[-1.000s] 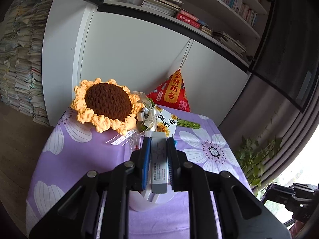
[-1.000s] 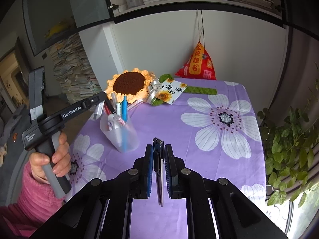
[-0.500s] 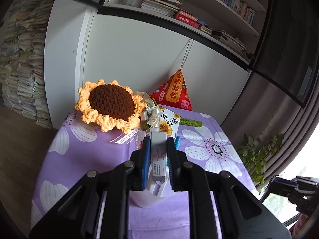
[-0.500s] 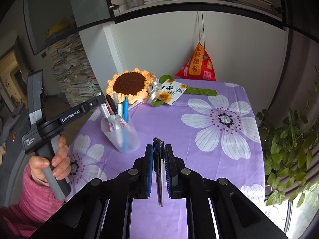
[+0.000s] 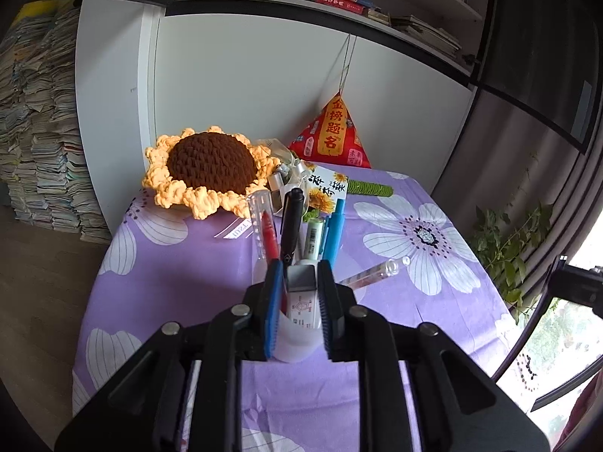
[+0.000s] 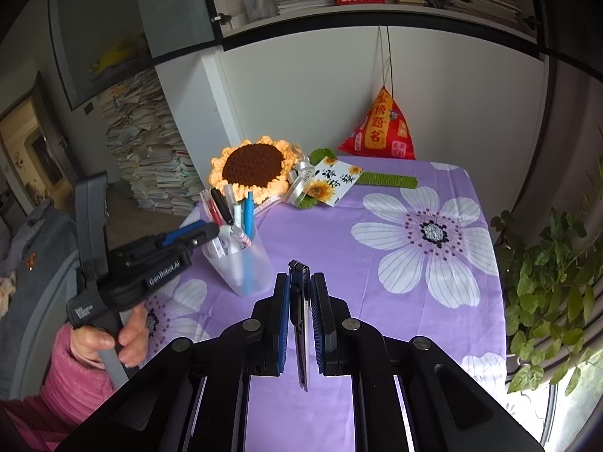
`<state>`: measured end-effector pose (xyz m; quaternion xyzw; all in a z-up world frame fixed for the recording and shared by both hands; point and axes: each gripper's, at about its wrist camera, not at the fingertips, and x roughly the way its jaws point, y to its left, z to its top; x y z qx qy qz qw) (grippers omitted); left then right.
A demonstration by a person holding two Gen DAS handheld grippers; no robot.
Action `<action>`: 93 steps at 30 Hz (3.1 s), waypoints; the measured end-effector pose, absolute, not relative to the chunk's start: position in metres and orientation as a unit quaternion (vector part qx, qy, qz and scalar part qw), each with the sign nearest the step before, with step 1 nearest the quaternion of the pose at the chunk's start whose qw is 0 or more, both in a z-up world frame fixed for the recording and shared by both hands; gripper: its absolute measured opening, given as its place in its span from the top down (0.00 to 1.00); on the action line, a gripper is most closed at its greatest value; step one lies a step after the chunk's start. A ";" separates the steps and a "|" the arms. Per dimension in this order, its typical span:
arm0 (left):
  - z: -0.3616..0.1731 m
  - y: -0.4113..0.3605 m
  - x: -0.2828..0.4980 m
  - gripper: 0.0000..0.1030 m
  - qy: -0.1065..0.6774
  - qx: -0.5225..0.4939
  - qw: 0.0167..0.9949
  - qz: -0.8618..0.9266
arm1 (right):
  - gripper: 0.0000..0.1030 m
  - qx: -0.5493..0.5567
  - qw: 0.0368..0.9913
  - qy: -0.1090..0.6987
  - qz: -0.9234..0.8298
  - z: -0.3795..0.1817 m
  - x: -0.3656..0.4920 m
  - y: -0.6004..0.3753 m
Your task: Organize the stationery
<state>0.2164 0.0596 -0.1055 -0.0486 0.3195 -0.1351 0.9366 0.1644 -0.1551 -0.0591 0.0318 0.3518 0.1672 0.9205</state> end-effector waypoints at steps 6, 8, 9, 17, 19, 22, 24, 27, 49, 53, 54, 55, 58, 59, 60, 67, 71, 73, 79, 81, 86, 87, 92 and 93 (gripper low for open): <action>-0.094 0.071 0.201 0.55 0.302 -0.067 0.942 -0.130 | 0.89 0.039 0.929 0.320 0.183 -0.035 0.170 -0.146; -0.093 0.077 0.193 0.52 0.300 -0.077 0.943 -0.122 | 0.89 0.038 0.932 0.307 0.191 -0.028 0.173 -0.140; -0.094 0.079 0.190 0.51 0.299 -0.082 0.943 -0.121 | 0.89 0.038 0.933 0.301 0.195 -0.024 0.176 -0.136; -0.110 0.087 0.158 0.51 0.314 -0.073 0.940 -0.112 | 0.89 0.041 0.935 0.273 0.224 -0.009 0.203 -0.097; -0.111 0.090 0.156 0.51 0.317 -0.075 0.939 -0.113 | 0.89 0.040 0.937 0.262 0.226 -0.007 0.207 -0.088; -0.112 0.095 0.154 0.51 0.316 -0.075 0.939 -0.112 | 0.89 0.039 0.940 0.255 0.223 -0.005 0.216 -0.078; -0.113 0.097 0.153 0.51 0.317 -0.076 0.939 -0.113 | 0.89 0.038 0.942 0.251 0.218 -0.005 0.224 -0.072; -0.116 0.100 0.153 0.51 0.321 -0.080 0.937 -0.115 | 0.89 0.043 0.943 0.253 0.212 -0.007 0.234 -0.068; -0.125 0.098 0.166 0.51 0.340 -0.085 0.927 -0.134 | 0.89 0.011 0.934 0.296 0.201 -0.066 0.249 -0.061; -0.125 0.096 0.167 0.50 0.342 -0.086 0.926 -0.136 | 0.89 0.012 0.921 0.329 0.208 -0.084 0.249 -0.060; -0.125 0.095 0.167 0.50 0.342 -0.086 0.926 -0.137 | 0.89 0.012 0.918 0.337 0.209 -0.088 0.250 -0.059; -0.124 0.095 0.167 0.49 0.342 -0.086 0.926 -0.137 | 0.89 0.012 0.918 0.336 0.210 -0.090 0.250 -0.059; -0.121 0.092 0.165 0.48 0.338 -0.082 0.927 -0.138 | 0.89 0.006 0.917 0.337 0.214 -0.090 0.247 -0.058; -0.121 0.092 0.165 0.47 0.336 -0.081 0.928 -0.138 | 0.89 0.007 0.916 0.335 0.218 -0.089 0.246 -0.058; -0.120 0.091 0.164 0.46 0.335 -0.080 0.929 -0.138 | 0.89 0.008 0.916 0.334 0.220 -0.088 0.245 -0.059; -0.115 0.083 0.164 0.43 0.330 -0.073 0.930 -0.141 | 0.78 0.033 0.923 0.319 0.215 -0.071 0.234 -0.078; -0.111 0.074 0.163 0.37 0.325 -0.062 0.933 -0.141 | 0.74 0.030 0.929 0.310 0.200 -0.067 0.222 -0.089; -0.108 0.068 0.162 0.35 0.321 -0.053 0.935 -0.143 | 0.71 0.023 0.932 0.308 0.190 -0.066 0.216 -0.094; -0.094 0.051 0.156 0.30 0.303 -0.032 0.941 -0.147 | 0.65 0.034 0.938 0.301 0.166 -0.059 0.200 -0.118; -0.088 0.045 0.152 0.28 0.292 -0.024 0.945 -0.146 | 0.65 0.040 0.941 0.297 0.155 -0.055 0.194 -0.128; -0.069 0.032 0.138 0.21 0.261 -0.006 0.955 -0.142 | 0.65 0.044 0.951 0.282 0.118 -0.044 0.179 -0.147; -0.067 0.030 0.136 0.20 0.257 -0.004 0.956 -0.141 | 0.65 0.041 0.953 0.280 0.106 -0.041 0.174 -0.150; -0.054 0.017 0.120 0.15 0.241 0.017 0.961 -0.134 | 0.64 0.041 0.958 0.271 0.081 -0.036 0.152 -0.166; -0.052 0.015 0.117 0.14 0.239 0.020 0.962 -0.134 | 0.63 0.042 0.959 0.269 0.078 -0.035 0.146 -0.168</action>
